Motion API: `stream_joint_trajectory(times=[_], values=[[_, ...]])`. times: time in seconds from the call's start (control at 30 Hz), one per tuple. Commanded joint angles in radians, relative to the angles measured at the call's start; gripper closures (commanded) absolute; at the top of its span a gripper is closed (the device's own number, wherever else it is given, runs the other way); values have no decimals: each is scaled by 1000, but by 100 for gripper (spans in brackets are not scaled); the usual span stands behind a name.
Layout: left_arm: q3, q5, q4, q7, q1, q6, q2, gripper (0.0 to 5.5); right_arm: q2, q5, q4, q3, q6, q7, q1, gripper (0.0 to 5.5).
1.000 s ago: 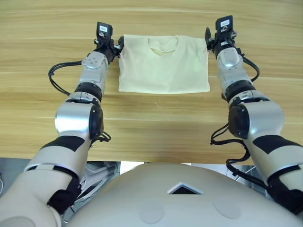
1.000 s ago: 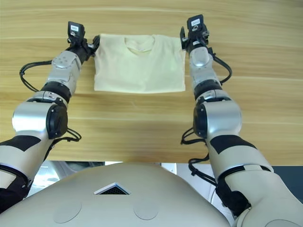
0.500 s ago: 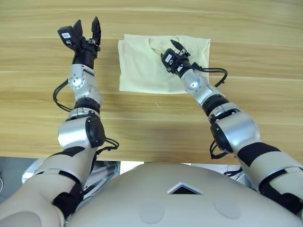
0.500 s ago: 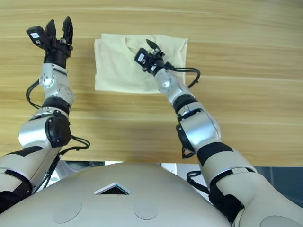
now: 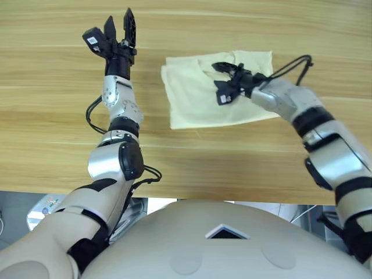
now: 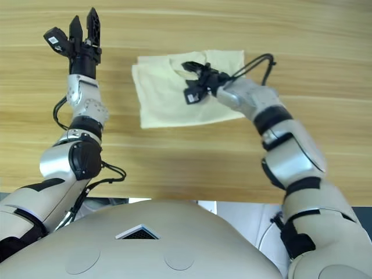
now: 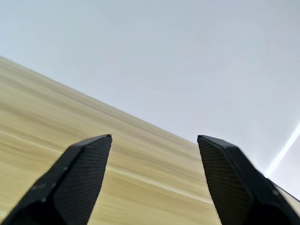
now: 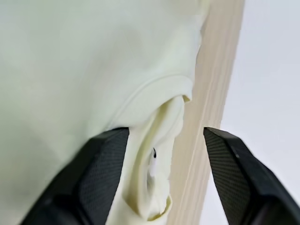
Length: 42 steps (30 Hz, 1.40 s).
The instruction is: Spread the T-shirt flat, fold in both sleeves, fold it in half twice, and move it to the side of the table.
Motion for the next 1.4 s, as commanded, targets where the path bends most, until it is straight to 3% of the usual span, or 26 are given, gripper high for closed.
stream_joint_trajectory(times=[0.03, 0.17, 0.3, 0.37, 0.47, 0.63, 0.77, 0.87, 1.0, 1.2, 1.33, 1.4], values=[[-17, 15, -21, -19, 7, 0, -5, 209, -283, -30, -287, 35, -24, 195, 334, 254], [-25, 27, -29, -23, 33, -8, 4, 209, -387, 54, -407, -52, -23, 155, 444, 254], [-32, 38, -45, -27, 67, -14, 17, 209, -398, 102, -411, -142, -13, 96, 477, 254], [-56, 71, -66, -36, 99, -47, 27, 209, -342, 134, -382, -202, -25, 16, 443, 254], [-149, 191, -115, -37, 162, -130, 58, 209, -201, 347, -379, -389, -61, -148, 411, 254], [-362, 350, -281, -167, 258, -169, 82, 209, 89, 882, -337, -663, -20, -179, 391, 254], [-535, 497, -334, -173, 243, -71, 51, 209, 323, 1185, -42, -872, 55, -152, 213, 254], [-650, 601, -352, -159, 215, 71, 4, 209, 355, 1272, 211, -1018, 88, -199, 100, 254], [-835, 720, -343, -181, 258, 194, -94, 209, 349, 1215, 356, -1046, 52, -198, 39, 254], [-941, 734, -269, -188, 305, 284, -189, 209, 360, 1162, 452, -1063, 59, -225, -20, 254], [-926, 735, -206, -83, 265, 388, -181, 209, 375, 1148, 469, -1076, 50, -223, -35, 254], [-875, 716, -210, -24, 256, 435, -116, 209, 384, 1158, 464, -1092, 39, -212, -35, 254]])
